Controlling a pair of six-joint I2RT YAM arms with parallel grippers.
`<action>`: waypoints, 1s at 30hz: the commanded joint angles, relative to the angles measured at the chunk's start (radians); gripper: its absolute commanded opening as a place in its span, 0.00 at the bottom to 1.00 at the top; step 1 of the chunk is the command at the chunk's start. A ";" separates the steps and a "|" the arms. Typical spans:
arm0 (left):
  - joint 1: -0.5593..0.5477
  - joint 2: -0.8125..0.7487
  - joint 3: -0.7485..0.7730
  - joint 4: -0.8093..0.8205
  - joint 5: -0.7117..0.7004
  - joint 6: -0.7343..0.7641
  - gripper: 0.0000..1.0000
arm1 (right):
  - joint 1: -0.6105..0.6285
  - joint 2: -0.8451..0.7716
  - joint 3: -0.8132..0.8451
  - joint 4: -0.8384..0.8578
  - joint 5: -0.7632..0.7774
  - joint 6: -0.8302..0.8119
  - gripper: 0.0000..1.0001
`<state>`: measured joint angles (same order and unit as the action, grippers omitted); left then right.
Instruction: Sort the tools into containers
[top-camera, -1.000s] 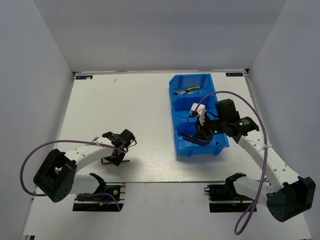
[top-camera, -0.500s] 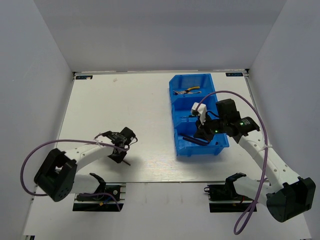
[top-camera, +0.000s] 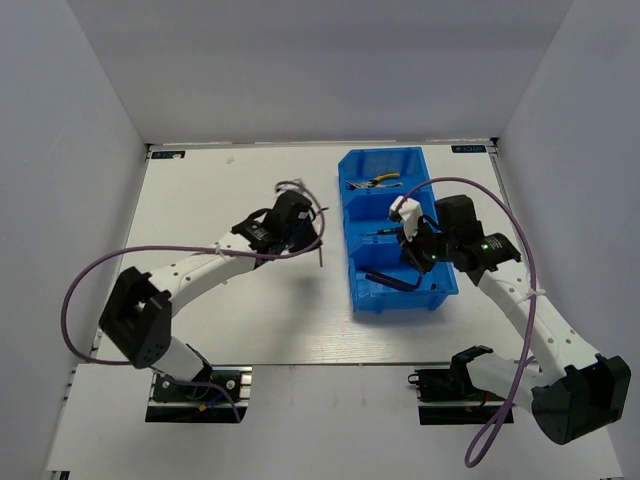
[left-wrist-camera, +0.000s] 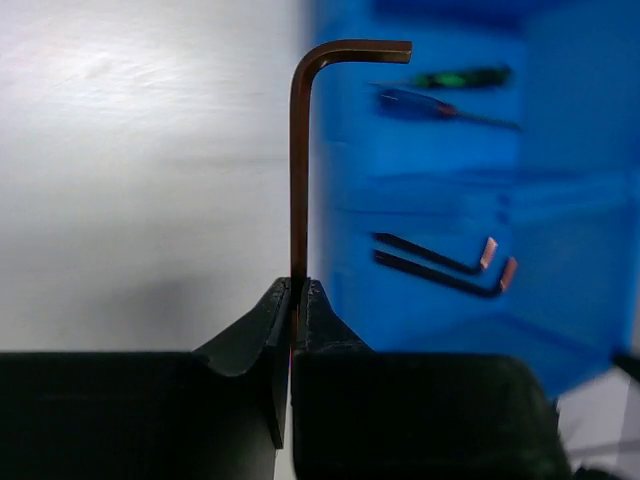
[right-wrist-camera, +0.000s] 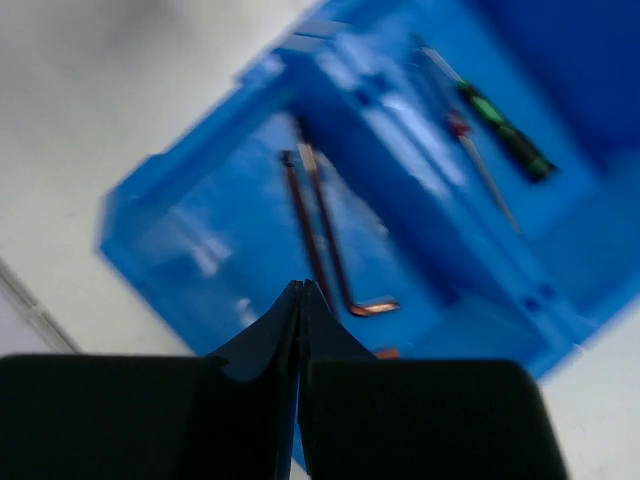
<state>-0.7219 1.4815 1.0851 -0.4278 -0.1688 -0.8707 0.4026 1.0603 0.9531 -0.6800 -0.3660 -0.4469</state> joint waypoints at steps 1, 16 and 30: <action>-0.030 0.080 0.084 0.234 0.264 0.358 0.00 | -0.027 -0.025 0.010 0.111 0.285 0.040 0.00; -0.152 0.387 0.346 0.310 0.744 0.711 0.00 | -0.165 -0.028 0.019 0.128 0.432 0.082 0.00; -0.152 0.189 0.308 0.238 0.533 0.668 0.91 | -0.194 -0.033 0.041 0.068 0.262 0.097 0.47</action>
<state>-0.8761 1.7969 1.3624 -0.1841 0.4038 -0.1997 0.2161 1.0286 0.9535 -0.6052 -0.0616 -0.3676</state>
